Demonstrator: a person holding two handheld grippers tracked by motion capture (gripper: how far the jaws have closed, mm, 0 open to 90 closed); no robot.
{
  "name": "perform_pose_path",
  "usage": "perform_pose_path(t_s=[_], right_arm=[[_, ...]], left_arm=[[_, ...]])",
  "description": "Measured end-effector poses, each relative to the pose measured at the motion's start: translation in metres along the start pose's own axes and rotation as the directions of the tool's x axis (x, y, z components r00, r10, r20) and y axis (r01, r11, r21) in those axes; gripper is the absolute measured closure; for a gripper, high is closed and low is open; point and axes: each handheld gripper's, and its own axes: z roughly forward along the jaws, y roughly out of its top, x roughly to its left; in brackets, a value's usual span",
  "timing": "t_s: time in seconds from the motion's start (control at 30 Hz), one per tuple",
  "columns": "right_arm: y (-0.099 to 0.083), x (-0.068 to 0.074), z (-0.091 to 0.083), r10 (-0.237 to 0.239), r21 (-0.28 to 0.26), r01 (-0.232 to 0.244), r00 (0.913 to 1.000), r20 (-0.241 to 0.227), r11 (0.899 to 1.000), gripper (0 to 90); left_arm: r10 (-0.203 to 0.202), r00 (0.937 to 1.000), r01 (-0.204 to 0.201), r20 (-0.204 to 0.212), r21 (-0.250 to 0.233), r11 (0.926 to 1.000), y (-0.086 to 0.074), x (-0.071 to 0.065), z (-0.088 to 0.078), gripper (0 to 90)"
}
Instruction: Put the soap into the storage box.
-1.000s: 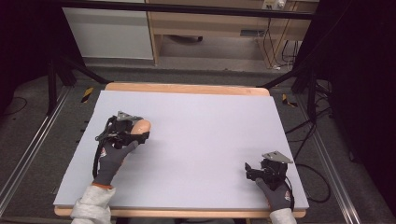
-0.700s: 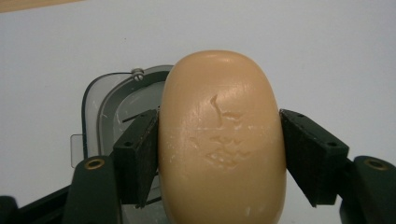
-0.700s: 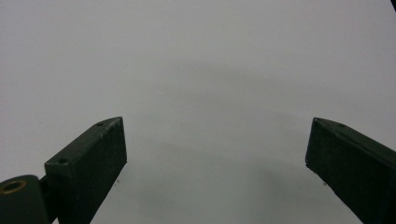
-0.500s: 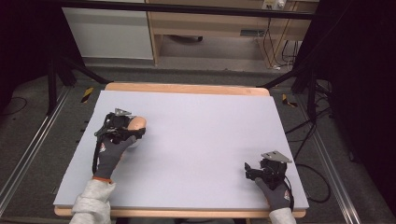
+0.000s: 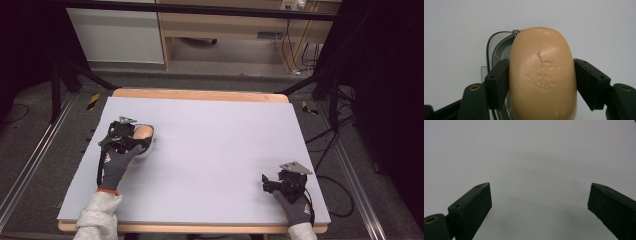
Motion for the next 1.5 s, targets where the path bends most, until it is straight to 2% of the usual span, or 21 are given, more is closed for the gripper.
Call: perform_pose_path(t_s=[0.3,0.53,1.03,1.3,1.5], right_arm=[[0.000,0.000,0.000,0.005,0.001,-0.005,1.0000,-0.002,1.000,5.5],[0.000,0.000,0.000,0.005,0.003,-0.005,1.0000,-0.003,1.000,5.5],[0.000,0.001,0.000,0.004,0.002,-0.004,1.0000,-0.004,1.000,5.5],[0.000,0.001,0.000,0.003,0.003,-0.003,1.0000,-0.002,1.000,5.5],[0.000,0.001,0.000,0.003,0.001,-0.003,1.0000,-0.001,1.000,5.5]], left_arm=[[0.002,0.9999,-0.002,-0.016,0.017,0.9999,-0.002,0.001,0.005,31.4],[0.009,0.9999,-0.009,-0.014,0.018,0.9998,-0.003,0.000,0.005,31.3],[0.006,0.9994,-0.006,-0.033,0.005,1.0000,-0.003,0.000,0.004,30.4],[0.008,0.9997,-0.008,-0.023,-0.027,0.9996,-0.001,-0.003,-0.002,31.6],[0.029,0.9996,-0.030,-0.005,-0.061,0.9977,0.002,-0.013,-0.011,32.4]])
